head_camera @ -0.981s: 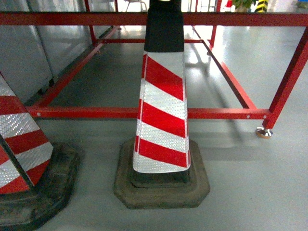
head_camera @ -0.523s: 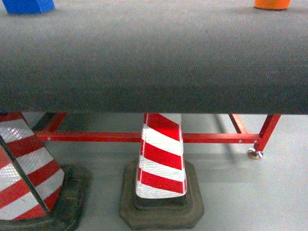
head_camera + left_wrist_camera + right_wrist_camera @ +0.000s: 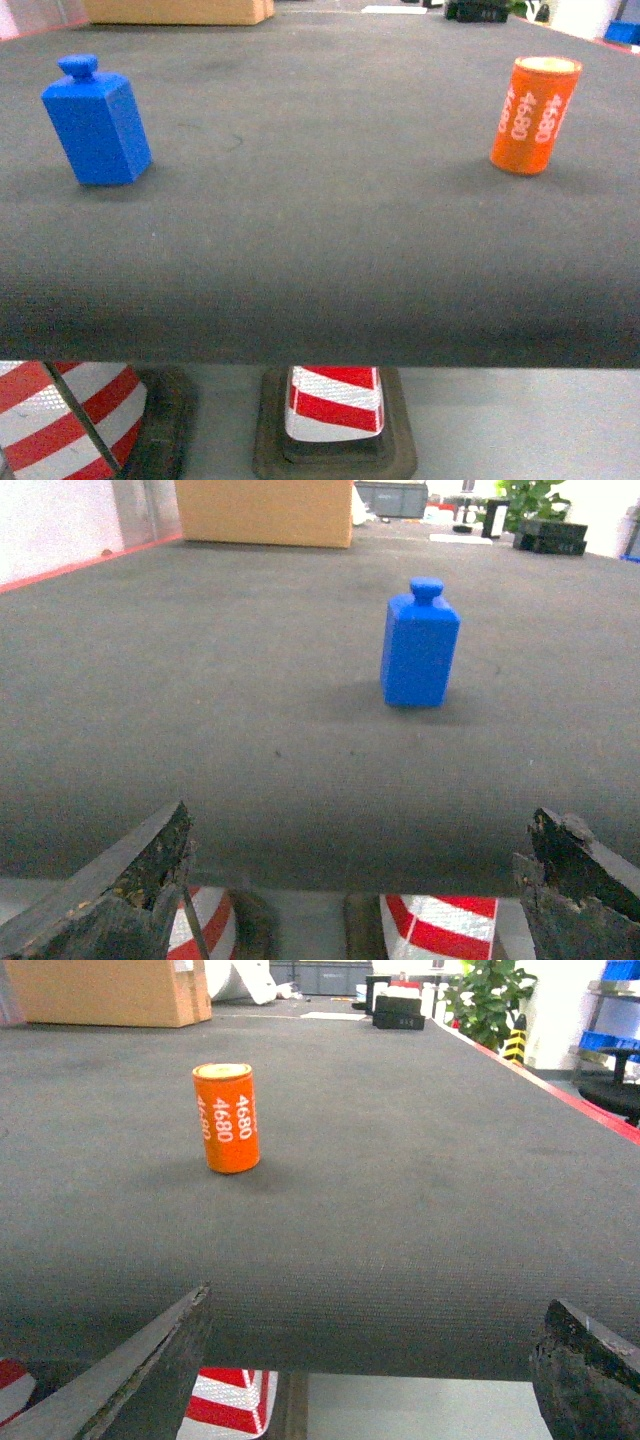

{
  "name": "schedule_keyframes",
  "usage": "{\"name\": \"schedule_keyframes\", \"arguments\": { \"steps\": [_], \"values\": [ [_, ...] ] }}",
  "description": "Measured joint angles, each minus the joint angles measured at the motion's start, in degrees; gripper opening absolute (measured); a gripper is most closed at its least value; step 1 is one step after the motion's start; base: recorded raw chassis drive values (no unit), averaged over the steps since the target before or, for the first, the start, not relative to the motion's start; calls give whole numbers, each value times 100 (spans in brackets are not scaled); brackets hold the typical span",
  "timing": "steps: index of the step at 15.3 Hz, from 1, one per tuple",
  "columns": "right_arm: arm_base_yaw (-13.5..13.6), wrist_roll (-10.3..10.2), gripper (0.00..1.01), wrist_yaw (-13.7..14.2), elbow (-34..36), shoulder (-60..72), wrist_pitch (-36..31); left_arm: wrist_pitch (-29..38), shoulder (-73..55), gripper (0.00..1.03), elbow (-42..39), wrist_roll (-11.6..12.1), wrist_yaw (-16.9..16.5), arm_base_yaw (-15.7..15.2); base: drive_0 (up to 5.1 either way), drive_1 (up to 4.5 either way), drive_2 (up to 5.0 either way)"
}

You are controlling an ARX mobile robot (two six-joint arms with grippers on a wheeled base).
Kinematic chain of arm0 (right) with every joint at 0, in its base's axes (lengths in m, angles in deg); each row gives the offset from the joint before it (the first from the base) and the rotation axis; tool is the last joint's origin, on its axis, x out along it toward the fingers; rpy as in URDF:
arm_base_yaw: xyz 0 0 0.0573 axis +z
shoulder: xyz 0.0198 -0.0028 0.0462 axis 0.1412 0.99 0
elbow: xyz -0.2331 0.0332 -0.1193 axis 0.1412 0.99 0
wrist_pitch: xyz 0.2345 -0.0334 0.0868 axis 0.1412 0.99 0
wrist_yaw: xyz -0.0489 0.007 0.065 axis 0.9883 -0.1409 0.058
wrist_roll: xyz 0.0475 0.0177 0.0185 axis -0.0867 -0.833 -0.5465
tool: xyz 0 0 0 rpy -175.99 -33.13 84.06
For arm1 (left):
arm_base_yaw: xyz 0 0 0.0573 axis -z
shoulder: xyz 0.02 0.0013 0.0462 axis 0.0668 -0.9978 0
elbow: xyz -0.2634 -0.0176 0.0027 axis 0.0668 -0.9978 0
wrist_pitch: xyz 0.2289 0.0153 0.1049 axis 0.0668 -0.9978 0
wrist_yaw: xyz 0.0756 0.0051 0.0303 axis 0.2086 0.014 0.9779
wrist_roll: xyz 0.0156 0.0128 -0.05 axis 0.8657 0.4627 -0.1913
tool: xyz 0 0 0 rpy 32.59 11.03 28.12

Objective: Sort blue parts and orange caps into right shelf containers

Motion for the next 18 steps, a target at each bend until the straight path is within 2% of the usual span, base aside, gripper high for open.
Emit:
{"name": "schedule_keyframes", "arguments": {
  "steps": [18],
  "values": [
    [0, 0, 98, 0, 0, 0, 4, 7, 0, 98, 0, 4, -2, 0, 0, 0, 0]
  ]
}}
